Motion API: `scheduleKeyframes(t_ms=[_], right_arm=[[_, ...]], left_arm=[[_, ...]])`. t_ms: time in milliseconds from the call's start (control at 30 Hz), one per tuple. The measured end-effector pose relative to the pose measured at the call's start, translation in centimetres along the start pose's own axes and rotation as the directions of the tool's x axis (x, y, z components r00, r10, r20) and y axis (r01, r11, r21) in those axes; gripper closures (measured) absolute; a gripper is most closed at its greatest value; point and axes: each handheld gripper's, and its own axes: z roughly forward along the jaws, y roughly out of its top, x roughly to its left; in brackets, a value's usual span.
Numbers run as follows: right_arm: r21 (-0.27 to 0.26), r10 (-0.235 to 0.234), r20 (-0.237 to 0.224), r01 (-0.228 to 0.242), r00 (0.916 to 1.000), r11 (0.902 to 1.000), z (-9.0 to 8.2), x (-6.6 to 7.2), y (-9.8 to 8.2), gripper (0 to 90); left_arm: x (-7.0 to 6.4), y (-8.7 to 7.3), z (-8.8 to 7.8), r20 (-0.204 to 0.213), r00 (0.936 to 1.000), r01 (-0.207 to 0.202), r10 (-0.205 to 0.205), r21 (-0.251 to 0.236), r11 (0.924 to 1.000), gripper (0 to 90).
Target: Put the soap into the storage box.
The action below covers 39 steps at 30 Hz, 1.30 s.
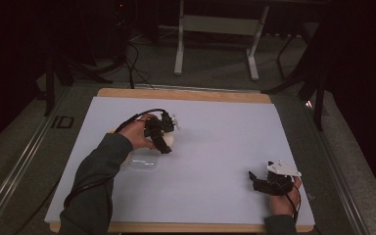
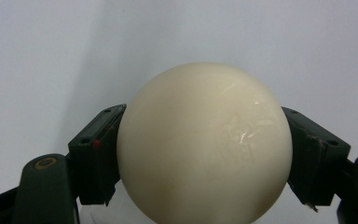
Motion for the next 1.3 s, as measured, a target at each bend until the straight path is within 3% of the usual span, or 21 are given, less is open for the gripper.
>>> scheduleKeyframes(t_ms=[133,933,1300], right_arm=[[0.000,0.001,-0.001,-0.001,1.0000,1.0000,0.0,0.0,0.0,14.5],[0.000,0.000,0.001,0.000,1.0000,1.0000,0.0,0.0,0.0,14.5],[-0.001,0.000,0.002,0.000,1.0000,1.0000,0.0,0.0,0.0,14.5]], left_arm=[[0.1,-0.6,-0.4,-0.001,1.0000,0.009,-0.009,-0.024,0.9997,23.3],[0.9,-3.6,-1.3,-0.025,0.9980,0.057,-0.057,-0.030,0.9979,23.3],[1.6,-6.0,-1.8,-0.044,0.9931,0.107,-0.109,-0.039,0.9934,23.2]])
